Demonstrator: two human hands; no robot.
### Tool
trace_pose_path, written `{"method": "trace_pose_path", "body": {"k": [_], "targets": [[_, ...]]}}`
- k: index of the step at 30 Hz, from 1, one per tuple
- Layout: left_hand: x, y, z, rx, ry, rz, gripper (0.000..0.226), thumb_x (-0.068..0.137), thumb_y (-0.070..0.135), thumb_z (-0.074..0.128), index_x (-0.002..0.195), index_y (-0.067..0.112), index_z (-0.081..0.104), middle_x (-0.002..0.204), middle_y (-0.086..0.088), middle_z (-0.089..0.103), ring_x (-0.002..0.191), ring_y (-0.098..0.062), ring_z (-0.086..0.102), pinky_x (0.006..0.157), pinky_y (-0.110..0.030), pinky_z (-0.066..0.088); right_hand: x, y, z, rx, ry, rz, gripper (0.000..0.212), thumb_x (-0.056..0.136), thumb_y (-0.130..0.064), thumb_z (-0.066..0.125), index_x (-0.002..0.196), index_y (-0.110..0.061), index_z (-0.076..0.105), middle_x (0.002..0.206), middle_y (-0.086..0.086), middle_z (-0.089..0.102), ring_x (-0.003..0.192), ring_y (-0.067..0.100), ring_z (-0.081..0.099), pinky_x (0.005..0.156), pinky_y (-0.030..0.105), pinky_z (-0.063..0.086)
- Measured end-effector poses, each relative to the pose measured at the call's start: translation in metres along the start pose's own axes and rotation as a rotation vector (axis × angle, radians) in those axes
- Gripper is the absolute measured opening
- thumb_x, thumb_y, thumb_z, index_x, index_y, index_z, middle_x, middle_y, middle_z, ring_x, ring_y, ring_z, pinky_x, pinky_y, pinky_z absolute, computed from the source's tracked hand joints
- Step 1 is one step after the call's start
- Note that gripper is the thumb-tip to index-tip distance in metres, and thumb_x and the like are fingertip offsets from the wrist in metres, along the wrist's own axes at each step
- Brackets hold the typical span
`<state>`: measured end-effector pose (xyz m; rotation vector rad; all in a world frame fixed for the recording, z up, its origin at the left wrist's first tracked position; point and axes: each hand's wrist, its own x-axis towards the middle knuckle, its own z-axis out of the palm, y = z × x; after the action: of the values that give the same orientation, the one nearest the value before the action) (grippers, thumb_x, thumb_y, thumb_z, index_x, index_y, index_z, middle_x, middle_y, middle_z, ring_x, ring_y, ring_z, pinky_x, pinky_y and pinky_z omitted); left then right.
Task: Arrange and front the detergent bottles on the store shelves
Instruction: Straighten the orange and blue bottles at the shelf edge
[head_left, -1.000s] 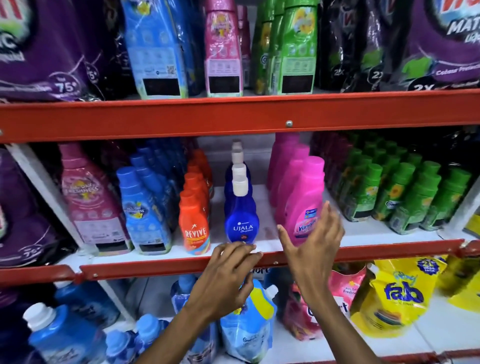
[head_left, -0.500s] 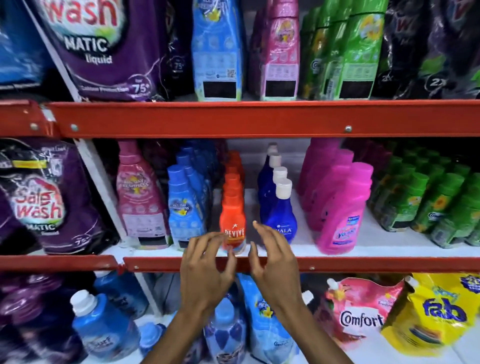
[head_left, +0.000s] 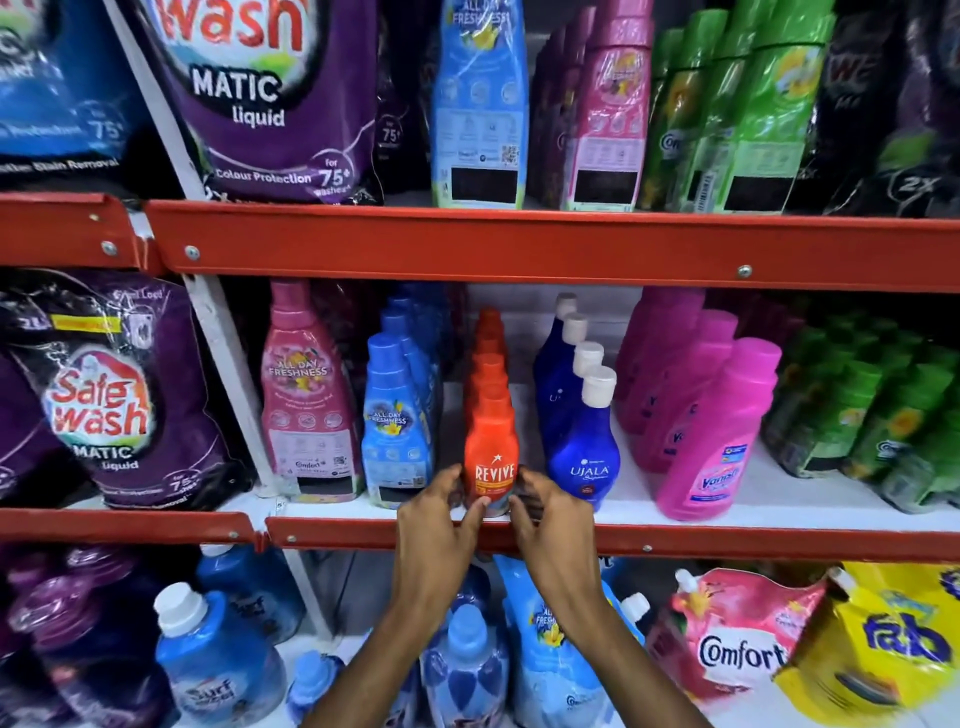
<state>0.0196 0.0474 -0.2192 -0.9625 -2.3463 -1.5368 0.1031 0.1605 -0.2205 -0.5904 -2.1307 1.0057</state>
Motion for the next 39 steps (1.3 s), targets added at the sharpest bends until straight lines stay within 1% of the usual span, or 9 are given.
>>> {"method": "trace_pose_path", "body": {"k": [4, 17, 20, 23, 28, 30, 33, 37, 39], "targets": [[0.001, -0.002, 0.002, -0.021, 0.006, -0.002, 0.037, 0.085, 0.016, 0.079, 0.120, 0.022, 0.068, 0.102, 0.010, 0.079, 0.091, 0.007, 0.070, 0.086, -0.007, 0.052, 0.004, 0.002, 0.003, 0.059, 0.012, 0.008, 0.038, 0.086, -0.003, 0.065, 0.117, -0.025, 0.072, 0.096, -0.009, 0.080, 0.088, 0.000, 0.074, 0.088, 0.036, 0.060], [0.003, -0.001, 0.005, -0.030, 0.034, -0.010, 0.032, 0.088, 0.013, 0.075, 0.119, 0.016, 0.068, 0.105, 0.003, 0.080, 0.094, 0.000, 0.072, 0.090, -0.021, 0.057, 0.008, 0.002, 0.006, 0.070, 0.022, -0.006, 0.035, 0.086, -0.004, 0.068, 0.115, -0.024, 0.073, 0.094, -0.012, 0.079, 0.086, -0.006, 0.072, 0.087, 0.028, 0.060], [0.000, -0.001, 0.004, -0.037, 0.070, -0.008, 0.041, 0.087, 0.011, 0.076, 0.126, 0.010, 0.066, 0.109, -0.001, 0.078, 0.096, -0.008, 0.073, 0.093, -0.030, 0.059, 0.003, 0.001, 0.003, 0.070, 0.038, -0.033, 0.036, 0.086, -0.004, 0.070, 0.118, -0.022, 0.072, 0.096, -0.026, 0.073, 0.089, -0.015, 0.068, 0.085, 0.012, 0.054], [-0.008, 0.002, 0.003, -0.057, 0.179, 0.025, 0.043, 0.084, 0.010, 0.080, 0.125, 0.013, 0.067, 0.108, 0.004, 0.075, 0.092, -0.007, 0.072, 0.088, -0.024, 0.057, -0.009, 0.008, -0.007, 0.047, 0.138, -0.061, 0.034, 0.086, -0.008, 0.074, 0.117, -0.021, 0.073, 0.099, -0.032, 0.067, 0.088, -0.024, 0.062, 0.083, -0.001, 0.046], [-0.015, 0.019, 0.019, -0.094, 0.250, 0.124, 0.025, 0.080, 0.010, 0.082, 0.100, 0.023, 0.072, 0.087, 0.008, 0.071, 0.078, -0.002, 0.064, 0.077, -0.012, 0.050, -0.022, 0.029, -0.039, 0.056, 0.368, -0.102, 0.028, 0.082, -0.001, 0.076, 0.103, -0.019, 0.075, 0.096, -0.012, 0.076, 0.084, 0.000, 0.073, 0.081, 0.025, 0.059], [-0.016, 0.028, 0.032, -0.113, 0.188, 0.114, 0.026, 0.079, 0.011, 0.083, 0.099, 0.025, 0.073, 0.086, 0.009, 0.072, 0.077, -0.002, 0.065, 0.076, -0.019, 0.053, -0.020, 0.036, -0.053, 0.063, 0.429, -0.087, 0.029, 0.082, 0.001, 0.074, 0.101, -0.021, 0.070, 0.094, -0.008, 0.072, 0.084, 0.006, 0.071, 0.078, 0.029, 0.059], [-0.017, 0.040, 0.049, -0.120, 0.067, 0.058, 0.032, 0.082, 0.019, 0.083, 0.112, 0.026, 0.072, 0.092, 0.010, 0.074, 0.083, -0.003, 0.068, 0.080, -0.024, 0.056, -0.012, 0.042, -0.066, -0.001, 0.448, -0.092, 0.034, 0.082, 0.000, 0.072, 0.105, -0.022, 0.062, 0.098, -0.007, 0.061, 0.089, 0.005, 0.062, 0.082, 0.025, 0.054], [-0.014, 0.048, 0.060, -0.145, -0.014, 0.019, 0.037, 0.085, 0.014, 0.079, 0.120, 0.021, 0.070, 0.099, 0.007, 0.079, 0.090, 0.000, 0.072, 0.087, -0.023, 0.059, 0.002, 0.051, -0.074, 0.015, 0.260, 0.008, 0.045, 0.088, -0.005, 0.069, 0.131, -0.010, 0.058, 0.124, 0.003, 0.066, 0.105, 0.019, 0.068, 0.094, 0.033, 0.055], [-0.011, 0.052, 0.062, -0.148, -0.028, 0.005, 0.036, 0.086, 0.009, 0.077, 0.121, 0.016, 0.070, 0.100, 0.008, 0.079, 0.089, 0.005, 0.071, 0.086, -0.017, 0.058, 0.007, 0.054, -0.077, 0.027, 0.185, 0.011, 0.047, 0.091, -0.006, 0.066, 0.136, -0.010, 0.056, 0.126, 0.000, 0.067, 0.106, 0.014, 0.069, 0.093, 0.013, 0.050]]}}
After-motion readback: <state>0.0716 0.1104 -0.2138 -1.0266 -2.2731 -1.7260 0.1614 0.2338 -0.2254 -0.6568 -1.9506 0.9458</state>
